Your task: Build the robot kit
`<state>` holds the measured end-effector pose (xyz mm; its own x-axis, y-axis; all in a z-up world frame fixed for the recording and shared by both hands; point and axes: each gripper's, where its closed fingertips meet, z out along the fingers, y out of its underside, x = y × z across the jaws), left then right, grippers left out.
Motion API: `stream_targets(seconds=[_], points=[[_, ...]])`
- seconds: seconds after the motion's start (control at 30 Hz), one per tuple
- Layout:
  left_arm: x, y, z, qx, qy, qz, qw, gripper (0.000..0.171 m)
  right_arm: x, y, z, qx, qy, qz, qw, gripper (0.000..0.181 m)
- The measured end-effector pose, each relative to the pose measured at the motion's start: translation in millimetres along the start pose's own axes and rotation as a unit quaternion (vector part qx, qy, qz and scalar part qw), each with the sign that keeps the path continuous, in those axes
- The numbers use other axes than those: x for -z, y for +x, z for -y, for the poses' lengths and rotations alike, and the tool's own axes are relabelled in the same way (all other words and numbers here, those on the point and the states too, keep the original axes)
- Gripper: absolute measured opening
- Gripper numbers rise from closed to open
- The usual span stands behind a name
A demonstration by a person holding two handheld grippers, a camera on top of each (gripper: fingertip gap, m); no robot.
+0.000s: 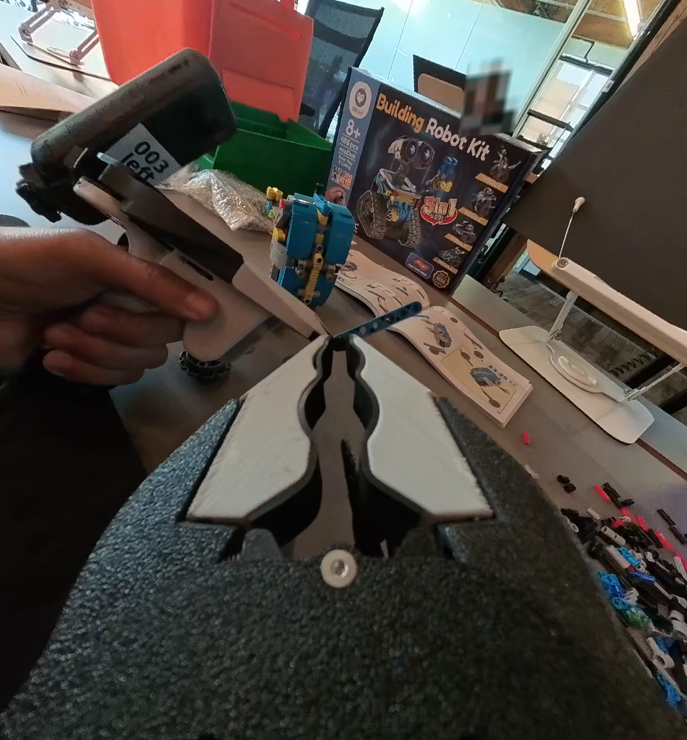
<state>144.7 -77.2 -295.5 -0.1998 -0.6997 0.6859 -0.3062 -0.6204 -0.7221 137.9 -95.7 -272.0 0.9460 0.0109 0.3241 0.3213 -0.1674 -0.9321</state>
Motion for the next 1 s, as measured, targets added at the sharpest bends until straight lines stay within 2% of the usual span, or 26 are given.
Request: stream_targets(seconds=[0.3, 0.5, 0.6, 0.83, 0.93, 1.0], points=[[-1, 2, -1, -0.021, 0.001, 0.006, 1.0, 0.006, 0, 2, 0, -0.062, 0.008, 0.031, 0.998, 0.006], [-2, 8, -1, -0.008, 0.0, -0.026, 1.0, 0.006, 5, 4, 6, -0.134, 0.034, 0.08, 0.987, 0.006], [-4, 11, -4, 0.0, -0.008, -0.039, 0.999, 0.006, 6, 1, 8, -0.131, 0.043, 0.095, 0.986, 0.006], [-3, 12, -5, 0.01, -0.01, -0.05, 0.999, 0.006, 8, 1, 7, -0.07, 0.036, 0.067, 0.995, 0.006], [-3, 20, -6, 0.02, -0.013, -0.08, 0.996, 0.008, 12, 4, 13, -0.085, 0.058, 0.073, 0.992, 0.006], [-1, 25, -3, 0.03, -0.005, -0.103, 0.994, 0.008, 15, 4, 20, -0.114, 0.08, 0.1, 0.985, 0.006]])
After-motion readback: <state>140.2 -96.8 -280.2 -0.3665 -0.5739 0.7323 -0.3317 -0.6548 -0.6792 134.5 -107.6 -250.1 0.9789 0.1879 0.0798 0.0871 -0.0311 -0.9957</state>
